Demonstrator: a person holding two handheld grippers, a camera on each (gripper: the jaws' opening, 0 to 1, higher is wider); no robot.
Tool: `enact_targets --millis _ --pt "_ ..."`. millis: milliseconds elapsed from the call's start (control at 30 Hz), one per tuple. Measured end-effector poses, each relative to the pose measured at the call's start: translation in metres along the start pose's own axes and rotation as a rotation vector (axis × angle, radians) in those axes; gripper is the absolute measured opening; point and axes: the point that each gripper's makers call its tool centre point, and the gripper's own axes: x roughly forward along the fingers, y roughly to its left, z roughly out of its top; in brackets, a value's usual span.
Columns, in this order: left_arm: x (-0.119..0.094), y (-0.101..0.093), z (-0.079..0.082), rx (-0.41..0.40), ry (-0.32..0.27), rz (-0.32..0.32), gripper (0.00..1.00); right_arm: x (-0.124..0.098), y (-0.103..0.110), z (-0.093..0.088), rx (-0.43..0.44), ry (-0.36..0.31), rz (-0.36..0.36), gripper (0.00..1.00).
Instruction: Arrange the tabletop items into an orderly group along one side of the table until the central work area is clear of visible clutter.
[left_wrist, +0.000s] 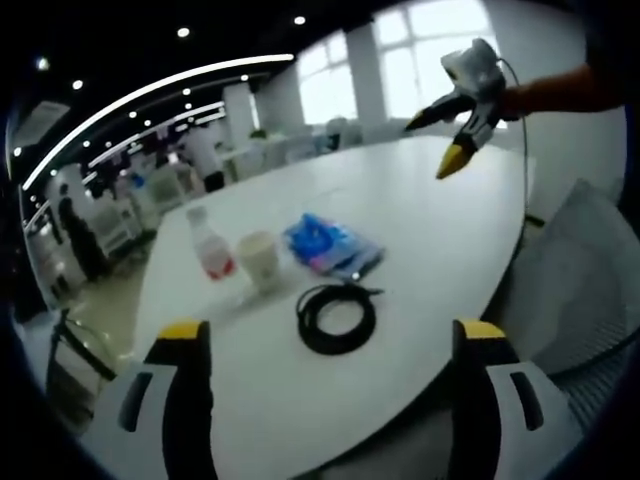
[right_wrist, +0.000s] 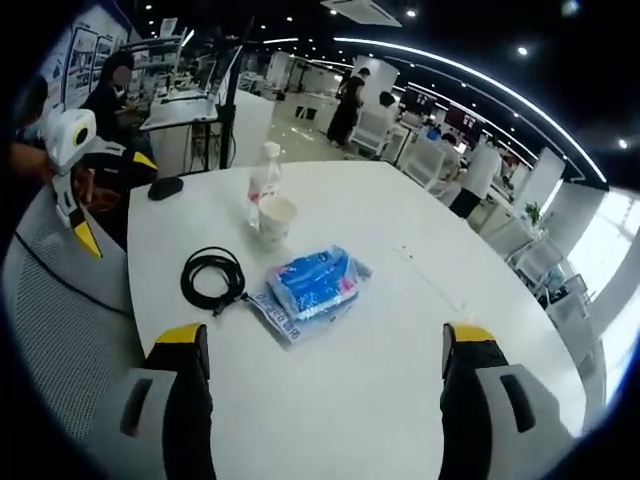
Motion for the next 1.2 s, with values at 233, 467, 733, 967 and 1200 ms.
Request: enact_targets --millis 233,467,733,967,1200 --pt "0.001 -0.001 -0.002 0.007 0.011 -0.004 0.96 0.013 -0.008 0.005 -0.050 0.001 0.013 0.96" --pt "0.002 -0.002 -0.004 0.011 0.019 -0.010 0.96 0.028 -0.012 0.008 -0.114 0.010 0.024 0.96" --pt "0.003 -0.004 -0.006 0.014 0.027 -0.017 0.95 0.044 -0.021 0.014 -0.190 0.020 0.038 0.96" --pt "0.003 -0.004 -0.007 0.015 0.032 -0.020 0.95 0.064 -0.030 0.021 -0.202 0.026 0.045 0.95" --pt "0.003 -0.004 -0.008 0.013 0.039 -0.020 0.94 0.082 -0.031 0.027 -0.168 0.023 0.048 0.94"
